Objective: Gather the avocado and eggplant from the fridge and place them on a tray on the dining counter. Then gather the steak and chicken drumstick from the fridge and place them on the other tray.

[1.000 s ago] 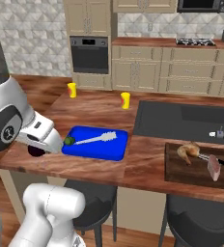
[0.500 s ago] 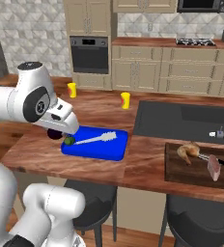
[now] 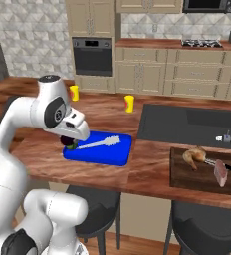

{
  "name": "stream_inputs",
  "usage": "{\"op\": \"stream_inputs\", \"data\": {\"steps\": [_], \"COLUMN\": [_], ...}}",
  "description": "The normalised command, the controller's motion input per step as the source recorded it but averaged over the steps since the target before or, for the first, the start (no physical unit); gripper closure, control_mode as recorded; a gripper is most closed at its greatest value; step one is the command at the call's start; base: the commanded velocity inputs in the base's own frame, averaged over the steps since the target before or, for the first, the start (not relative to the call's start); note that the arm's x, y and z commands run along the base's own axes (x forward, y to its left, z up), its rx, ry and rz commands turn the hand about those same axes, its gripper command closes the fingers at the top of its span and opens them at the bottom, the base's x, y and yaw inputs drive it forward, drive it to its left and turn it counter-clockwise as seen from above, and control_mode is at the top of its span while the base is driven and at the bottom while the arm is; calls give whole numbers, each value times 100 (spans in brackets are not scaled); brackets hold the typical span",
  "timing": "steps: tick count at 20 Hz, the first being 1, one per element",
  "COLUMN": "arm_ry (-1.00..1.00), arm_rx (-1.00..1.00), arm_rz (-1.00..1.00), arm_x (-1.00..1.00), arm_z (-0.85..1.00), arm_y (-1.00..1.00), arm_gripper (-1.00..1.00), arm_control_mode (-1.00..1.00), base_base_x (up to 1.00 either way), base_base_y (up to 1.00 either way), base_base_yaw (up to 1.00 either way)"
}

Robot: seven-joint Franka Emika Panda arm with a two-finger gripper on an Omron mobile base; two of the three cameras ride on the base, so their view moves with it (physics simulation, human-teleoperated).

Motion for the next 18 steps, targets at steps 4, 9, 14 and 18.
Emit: {"op": "stream_inputs", "data": {"steps": [4,9,14,18], "arm_ry": [0,0,0,0], "arm_rx": [0,-1,-4,-4], "arm_rz": [0,0,0,0], "arm_x": [59,56,49,45], "arm_z": [-32,-34,-35,-40], "arm_y": [0,1,2,1], "arm_gripper": [100,100,100,100], "arm_control_mode": [-100,-100,-100,-100], "base_base_x": [0,0,0,0], "base_base_y": [0,0,0,0], "base_base_yaw": [0,0,0,0]}}
